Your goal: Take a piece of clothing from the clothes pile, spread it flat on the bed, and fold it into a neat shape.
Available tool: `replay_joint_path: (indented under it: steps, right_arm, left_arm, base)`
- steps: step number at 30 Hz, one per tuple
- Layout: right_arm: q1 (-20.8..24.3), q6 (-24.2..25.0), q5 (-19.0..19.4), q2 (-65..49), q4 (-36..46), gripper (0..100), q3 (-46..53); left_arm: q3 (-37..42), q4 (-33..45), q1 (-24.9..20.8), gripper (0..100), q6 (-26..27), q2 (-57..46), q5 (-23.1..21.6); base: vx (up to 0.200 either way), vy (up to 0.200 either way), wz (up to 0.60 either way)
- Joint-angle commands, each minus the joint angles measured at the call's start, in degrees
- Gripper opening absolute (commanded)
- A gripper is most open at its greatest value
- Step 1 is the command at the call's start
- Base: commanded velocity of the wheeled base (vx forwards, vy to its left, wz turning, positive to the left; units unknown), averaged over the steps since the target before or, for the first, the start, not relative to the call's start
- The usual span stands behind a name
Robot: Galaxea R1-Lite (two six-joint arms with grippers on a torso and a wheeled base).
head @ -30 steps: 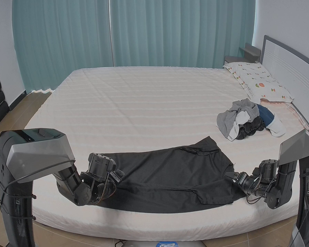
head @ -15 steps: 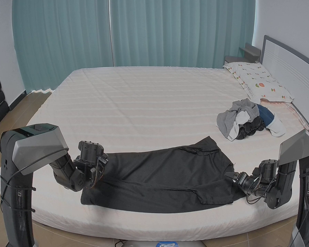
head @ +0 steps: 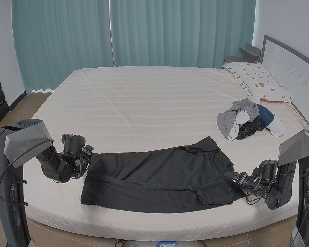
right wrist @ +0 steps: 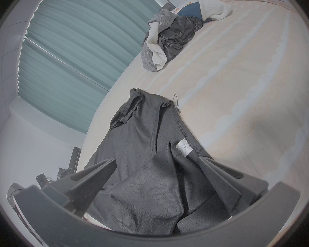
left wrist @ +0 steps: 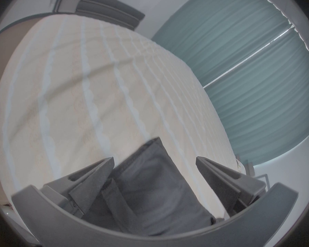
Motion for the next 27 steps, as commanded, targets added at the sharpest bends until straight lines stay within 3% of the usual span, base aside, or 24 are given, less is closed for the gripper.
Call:
replay_joint_path:
  steps: [1,4,6,8,13,16,27]
  right_arm:
    - [0.0,0.0,0.0,0.2,-0.1,100,0.1]
    - [-0.1,0.1,0.0,0.2,-0.1,100,0.1]
    - [-0.1,0.1,0.1,0.1,-0.1,100,0.1]
    - [-0.1,0.1,0.1,0.1,-0.1,100,0.1]
    - [-0.1,0.2,0.1,0.1,-0.1,100,0.2]
    - [0.0,0.2,0.1,0.1,-0.1,100,0.2]
    - [0.0,0.1,0.1,0.1,-0.1,100,0.2]
  left_arm:
    - [4.8,0.4,2.0,100,0.3,-4.6,-6.3]
    - [6.7,0.5,2.7,100,1.0,-6.6,-8.5]
    - [10.1,0.5,3.4,100,4.7,-9.0,-13.7]
    - [10.8,0.5,3.4,100,7.0,-9.1,-14.8]
    - [12.8,0.5,3.4,100,20.7,-8.5,-16.1]
    - [12.8,0.0,3.1,100,26.0,-6.2,-17.1]
    - [9.1,-0.4,1.7,100,30.3,-1.6,-18.0]
  base:
    - [0.0,0.0,0.0]
    - [0.0,0.0,0.0]
    - [0.0,0.0,0.0]
    - [0.0,0.0,0.0]
    - [0.0,0.0,0.0]
    - [0.0,0.0,0.0]
    - [0.0,0.0,0.0]
